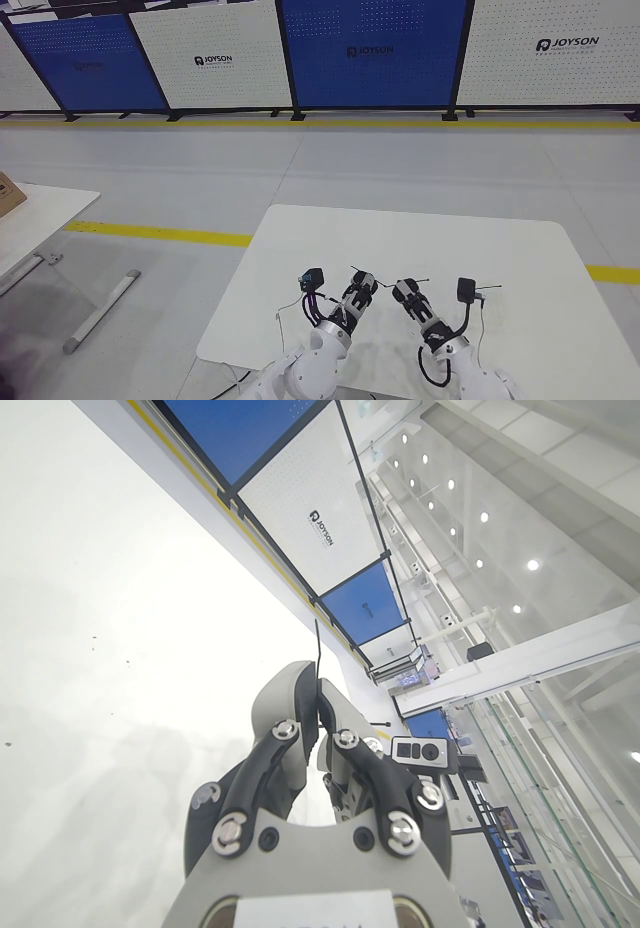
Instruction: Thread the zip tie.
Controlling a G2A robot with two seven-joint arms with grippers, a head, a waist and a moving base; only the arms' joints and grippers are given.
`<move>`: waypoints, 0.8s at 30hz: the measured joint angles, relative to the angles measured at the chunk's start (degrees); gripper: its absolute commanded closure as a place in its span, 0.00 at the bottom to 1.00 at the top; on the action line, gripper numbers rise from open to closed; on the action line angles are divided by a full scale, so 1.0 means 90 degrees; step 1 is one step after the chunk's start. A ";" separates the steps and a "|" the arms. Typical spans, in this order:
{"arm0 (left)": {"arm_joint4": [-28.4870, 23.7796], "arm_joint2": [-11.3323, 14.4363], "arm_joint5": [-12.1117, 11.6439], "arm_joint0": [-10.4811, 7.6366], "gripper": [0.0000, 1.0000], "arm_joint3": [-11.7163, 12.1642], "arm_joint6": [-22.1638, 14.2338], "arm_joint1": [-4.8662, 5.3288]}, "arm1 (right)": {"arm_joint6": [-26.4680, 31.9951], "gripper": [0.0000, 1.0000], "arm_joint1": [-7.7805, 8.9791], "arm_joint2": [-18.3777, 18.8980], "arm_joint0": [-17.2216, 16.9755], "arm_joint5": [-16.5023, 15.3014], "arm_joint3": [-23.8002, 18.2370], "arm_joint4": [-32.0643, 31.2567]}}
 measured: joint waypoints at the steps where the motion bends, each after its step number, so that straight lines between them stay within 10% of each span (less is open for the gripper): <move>1: 0.0000 0.0000 0.0000 0.0000 1.00 0.0000 0.0000 0.0000 | -0.0004 1.00 -0.0005 0.0001 0.0003 -0.0010 0.0008 0.0003; 24: 0.0000 0.0000 0.0000 0.0000 1.00 0.0000 0.0000 0.0000 | 0.0014 1.00 -0.0053 0.0086 -0.0069 0.0000 -0.0002 -0.0072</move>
